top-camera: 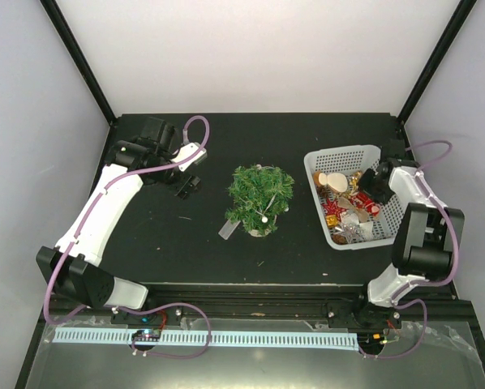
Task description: Decorate the small christmas tree
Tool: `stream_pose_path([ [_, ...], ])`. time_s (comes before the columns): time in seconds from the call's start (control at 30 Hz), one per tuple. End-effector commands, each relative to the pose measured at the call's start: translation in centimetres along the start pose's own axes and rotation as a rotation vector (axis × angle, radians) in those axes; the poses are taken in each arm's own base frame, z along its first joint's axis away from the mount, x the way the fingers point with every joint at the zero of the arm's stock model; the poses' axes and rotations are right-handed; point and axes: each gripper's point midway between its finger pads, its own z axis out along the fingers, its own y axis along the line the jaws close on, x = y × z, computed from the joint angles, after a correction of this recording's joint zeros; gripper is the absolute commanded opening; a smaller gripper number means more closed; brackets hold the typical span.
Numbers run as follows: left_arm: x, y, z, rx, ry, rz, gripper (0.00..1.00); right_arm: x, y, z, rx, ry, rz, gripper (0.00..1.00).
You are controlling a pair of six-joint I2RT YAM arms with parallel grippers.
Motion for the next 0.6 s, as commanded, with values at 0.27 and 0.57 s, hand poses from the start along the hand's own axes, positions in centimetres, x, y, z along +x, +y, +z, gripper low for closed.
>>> stream_pose_path([
  [0.27,0.2,0.0,0.5,0.003,0.011,0.011,0.76,2.2,4.9,-8.4,-0.134,-0.137,-0.149,0.28],
  [0.57,0.5,-0.1,1.1,0.006,0.018,0.009,0.76,10.9,12.5,-20.1,-0.440,-0.207,-0.431,0.28],
])
